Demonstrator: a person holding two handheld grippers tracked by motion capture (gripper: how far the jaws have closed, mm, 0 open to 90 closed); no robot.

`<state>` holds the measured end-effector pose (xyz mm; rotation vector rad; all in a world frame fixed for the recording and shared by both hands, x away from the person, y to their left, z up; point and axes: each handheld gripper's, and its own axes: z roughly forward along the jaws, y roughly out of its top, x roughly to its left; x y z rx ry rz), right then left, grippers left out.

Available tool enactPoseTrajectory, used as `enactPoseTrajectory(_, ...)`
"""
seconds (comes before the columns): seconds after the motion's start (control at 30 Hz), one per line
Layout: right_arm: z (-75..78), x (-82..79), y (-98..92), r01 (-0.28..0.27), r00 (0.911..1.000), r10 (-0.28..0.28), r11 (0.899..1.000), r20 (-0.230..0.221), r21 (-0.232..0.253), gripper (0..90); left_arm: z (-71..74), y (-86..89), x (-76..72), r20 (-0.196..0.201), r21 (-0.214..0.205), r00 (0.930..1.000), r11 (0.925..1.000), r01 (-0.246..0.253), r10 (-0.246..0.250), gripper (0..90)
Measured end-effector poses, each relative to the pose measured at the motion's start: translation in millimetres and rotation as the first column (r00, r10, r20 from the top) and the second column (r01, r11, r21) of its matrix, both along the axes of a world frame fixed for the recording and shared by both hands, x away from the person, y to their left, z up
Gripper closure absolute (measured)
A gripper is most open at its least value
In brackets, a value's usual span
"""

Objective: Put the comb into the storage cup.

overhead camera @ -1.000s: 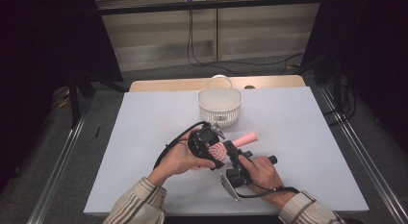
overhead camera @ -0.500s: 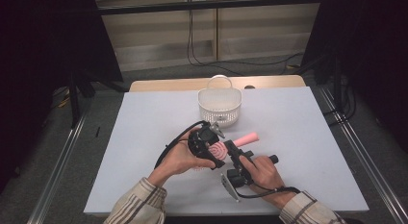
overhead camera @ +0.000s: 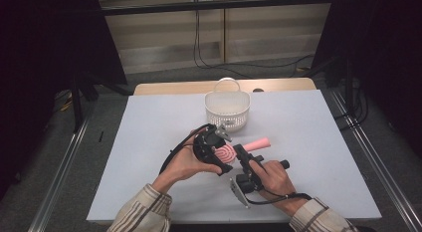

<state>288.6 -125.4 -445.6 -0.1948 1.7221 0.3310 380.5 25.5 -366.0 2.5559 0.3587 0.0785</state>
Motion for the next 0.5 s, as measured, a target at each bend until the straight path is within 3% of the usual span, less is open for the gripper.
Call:
enactPoseTrajectory(0.1,1.4,0.5,-1.2,0.006,1.0,-0.006,1.0,-0.002,0.002,81.6,-0.1,0.7,0.0,0.016,0.003,0.9998,0.9999,-0.015,0.015,8.7)
enactPoseTrajectory(0.23,3.3,2.1,-3.7,0.01,0.9999,-0.01,1.0,0.003,0.011,81.6,0.1,2.8,0.9,0.011,-0.026,0.9995,0.9992,-0.03,0.03,7.7)
enactPoseTrajectory(0.5,7.8,4.3,-10.8,0.034,0.9994,-0.034,0.999,0.006,0.02,81.6,2.0,6.6,-1.1,0.027,-0.063,0.9994,0.9979,-0.018,0.02,5.1)
